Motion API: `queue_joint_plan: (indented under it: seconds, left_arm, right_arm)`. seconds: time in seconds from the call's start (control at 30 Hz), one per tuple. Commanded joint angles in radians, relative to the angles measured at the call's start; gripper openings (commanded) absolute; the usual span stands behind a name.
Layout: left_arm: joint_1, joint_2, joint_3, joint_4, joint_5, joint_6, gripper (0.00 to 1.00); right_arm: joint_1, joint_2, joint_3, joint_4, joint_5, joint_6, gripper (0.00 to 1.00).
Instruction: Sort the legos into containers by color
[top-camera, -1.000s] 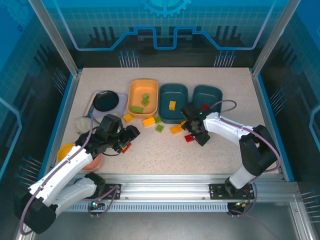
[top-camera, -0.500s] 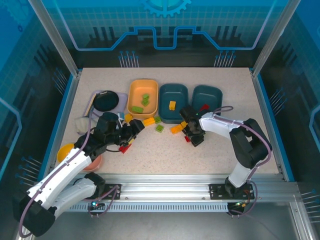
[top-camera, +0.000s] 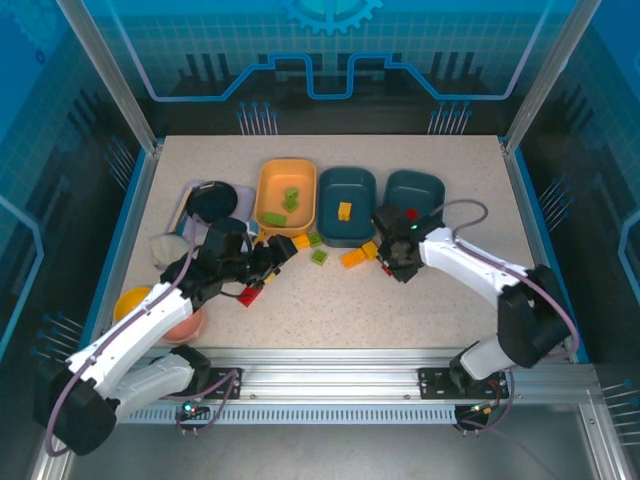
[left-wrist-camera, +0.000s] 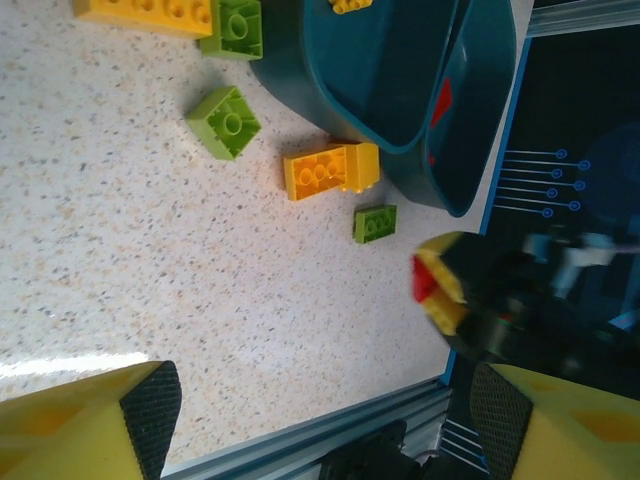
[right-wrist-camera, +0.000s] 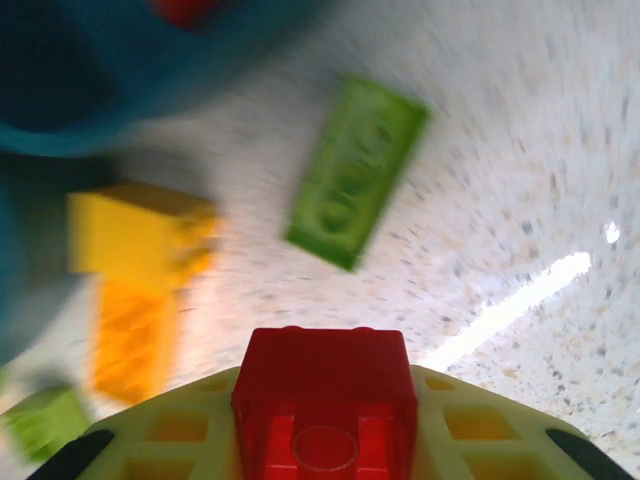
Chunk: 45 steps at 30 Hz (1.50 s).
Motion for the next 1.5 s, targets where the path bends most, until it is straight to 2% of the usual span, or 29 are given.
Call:
queue_joint_plan:
  seconds: [0.0, 0.1, 0.2, 0.33, 0.6, 0.67, 0.77, 0.83, 0.9, 1.03, 1.13, 1.33, 1.47]
  left_arm:
    - [-0.007, 0.068, 0.109, 0.026, 0.008, 0.050, 0.80]
    - [-0.007, 0.158, 0.178, 0.041, 0.011, 0.062, 0.80]
    - [-0.007, 0.231, 0.235, 0.060, 0.007, 0.065, 0.80]
    - [-0.008, 0.308, 0.298, 0.068, 0.005, 0.073, 0.79]
    - [-0.010, 0.360, 0.323, 0.020, -0.019, 0.082, 0.79]
    - [-0.010, 0.359, 0.320, -0.025, -0.042, 0.082, 0.80]
    - [-0.010, 0.351, 0.306, -0.068, -0.064, 0.073, 0.79]
    - [-0.010, 0.347, 0.302, -0.096, -0.074, 0.069, 0.79]
    - [-0.010, 0.334, 0.294, -0.115, -0.089, 0.067, 0.79]
    - [-0.010, 0.305, 0.305, -0.174, -0.127, 0.087, 0.79]
    - [-0.009, 0.300, 0.326, -0.227, -0.147, 0.125, 0.78]
    - [0.016, 0.360, 0.364, -0.385, -0.228, 0.173, 0.76]
    - [0.152, 0.405, 0.352, -0.437, -0.228, 0.156, 0.73]
  right_arm:
    - [-0.079, -0.018, 0.113, -0.070, 0.162, -0.271, 0.28]
    - [-0.148, 0.071, 0.223, -0.099, 0.208, -0.408, 0.28]
    - [-0.211, 0.191, 0.326, -0.154, 0.200, -0.469, 0.26]
    - [-0.261, 0.338, 0.415, -0.223, 0.187, -0.477, 0.25]
    - [-0.310, 0.511, 0.487, -0.181, 0.167, -0.535, 0.30]
    - [-0.312, 0.540, 0.514, -0.203, 0.165, -0.536, 0.35]
    - [-0.313, 0.547, 0.534, -0.207, 0.140, -0.537, 0.53]
    - [-0.305, 0.524, 0.534, -0.193, 0.129, -0.544, 0.62]
    - [-0.286, 0.483, 0.539, -0.182, 0.130, -0.555, 0.66]
    - [-0.235, 0.367, 0.539, -0.147, 0.149, -0.603, 0.67]
    - [-0.164, 0.232, 0.496, -0.051, 0.185, -0.691, 0.67]
    - [0.050, -0.090, 0.148, 0.370, 0.062, -1.005, 0.74]
    - [0.161, -0.213, -0.045, 0.442, -0.027, -1.028, 0.76]
